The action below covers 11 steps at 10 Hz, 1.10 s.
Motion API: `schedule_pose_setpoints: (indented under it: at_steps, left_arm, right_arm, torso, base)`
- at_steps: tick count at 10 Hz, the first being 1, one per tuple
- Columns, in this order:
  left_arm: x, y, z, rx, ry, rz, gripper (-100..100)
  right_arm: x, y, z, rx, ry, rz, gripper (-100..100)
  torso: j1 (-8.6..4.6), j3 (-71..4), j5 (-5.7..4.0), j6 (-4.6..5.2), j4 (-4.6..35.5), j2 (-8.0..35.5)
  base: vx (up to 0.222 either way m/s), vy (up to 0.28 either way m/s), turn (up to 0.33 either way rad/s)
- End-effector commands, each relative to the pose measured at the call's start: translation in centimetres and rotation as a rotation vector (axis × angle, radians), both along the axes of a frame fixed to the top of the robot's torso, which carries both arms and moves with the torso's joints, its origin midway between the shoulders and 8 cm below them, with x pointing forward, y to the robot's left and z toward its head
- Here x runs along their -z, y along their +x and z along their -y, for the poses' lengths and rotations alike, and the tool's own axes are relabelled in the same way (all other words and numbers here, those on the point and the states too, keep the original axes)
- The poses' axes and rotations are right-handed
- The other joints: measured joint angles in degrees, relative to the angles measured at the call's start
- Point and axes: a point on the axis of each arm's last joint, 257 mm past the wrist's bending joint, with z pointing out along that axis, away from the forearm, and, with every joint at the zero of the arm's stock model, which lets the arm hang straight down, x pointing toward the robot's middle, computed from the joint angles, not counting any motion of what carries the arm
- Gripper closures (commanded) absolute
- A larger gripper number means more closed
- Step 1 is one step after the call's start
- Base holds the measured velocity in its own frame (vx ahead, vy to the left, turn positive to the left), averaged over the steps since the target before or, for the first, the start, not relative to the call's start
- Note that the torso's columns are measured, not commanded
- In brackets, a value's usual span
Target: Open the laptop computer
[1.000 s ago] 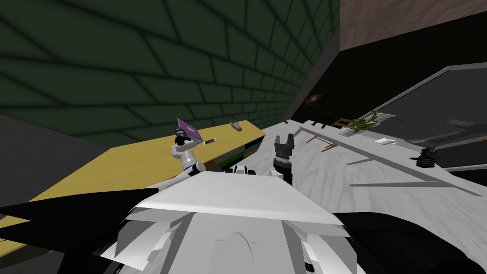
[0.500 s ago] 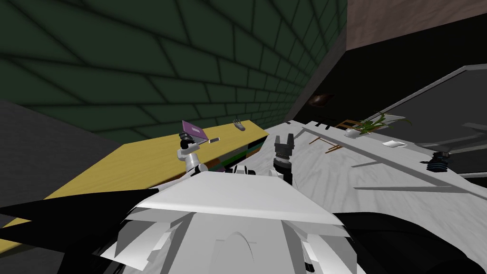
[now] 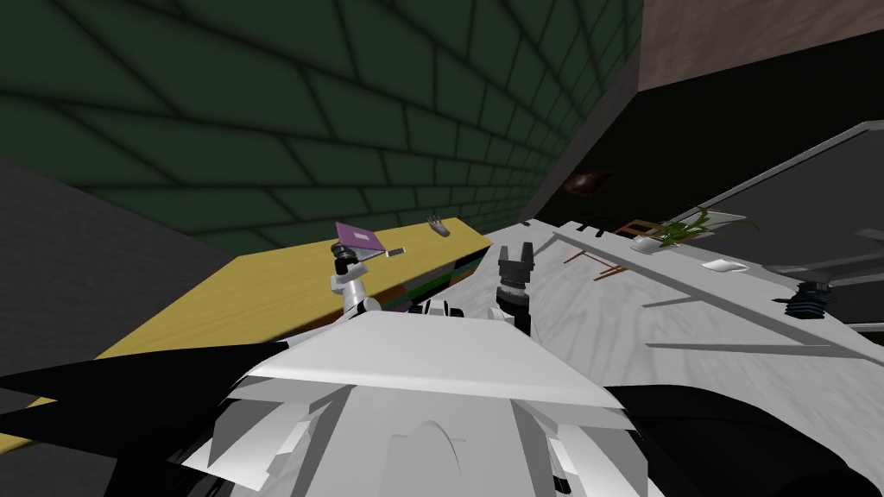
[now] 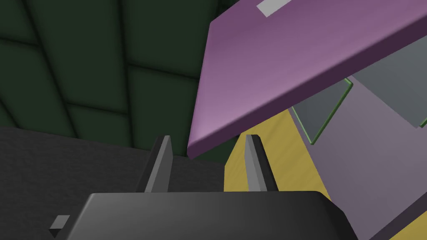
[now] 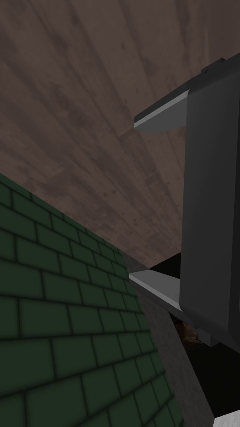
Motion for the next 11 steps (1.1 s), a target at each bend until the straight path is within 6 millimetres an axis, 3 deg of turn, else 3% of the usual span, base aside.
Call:
schedule_pose_setpoints:
  at_steps: [1, 3, 4, 11]
  left_arm:
    - [1.5, -0.6, 0.9, -0.001, -0.051, 0.063, 100]
    - [2.9, -1.3, 1.8, -0.007, -0.102, 0.125, 100]
    - [1.6, -0.4, 1.0, -0.005, -0.087, 0.098, -100]
    - [-2.3, 1.1, -0.5, -0.007, -0.086, 0.098, -100]
  right_arm:
    - [0.0, 0.0, 0.0, 0.000, 0.000, 0.000, 0]
    - [0.0, 0.0, 0.0, 0.000, 0.000, 0.000, 0]
    - [0.0, 0.0, 0.0, 0.000, 0.000, 0.000, 0]
    - [0.0, 0.0, 0.0, 0.000, 0.000, 0.000, 0]
  torso:
    - [-0.05, 0.02, -0.01, 0.05, 0.00, 0.04]
    - [0.22, 0.07, 0.07, -0.01, 0.01, 0.11]
    - [0.22, 0.07, 0.09, -0.06, 0.01, 0.10]
    - [0.02, 0.17, -0.03, -0.11, 0.09, 0.27]
  base:
    - [-0.031, 0.079, -0.054]
    - [-0.039, 0.100, -0.069]
    - [-0.037, 0.026, -0.015]
    - [-0.025, -0.031, -0.002]
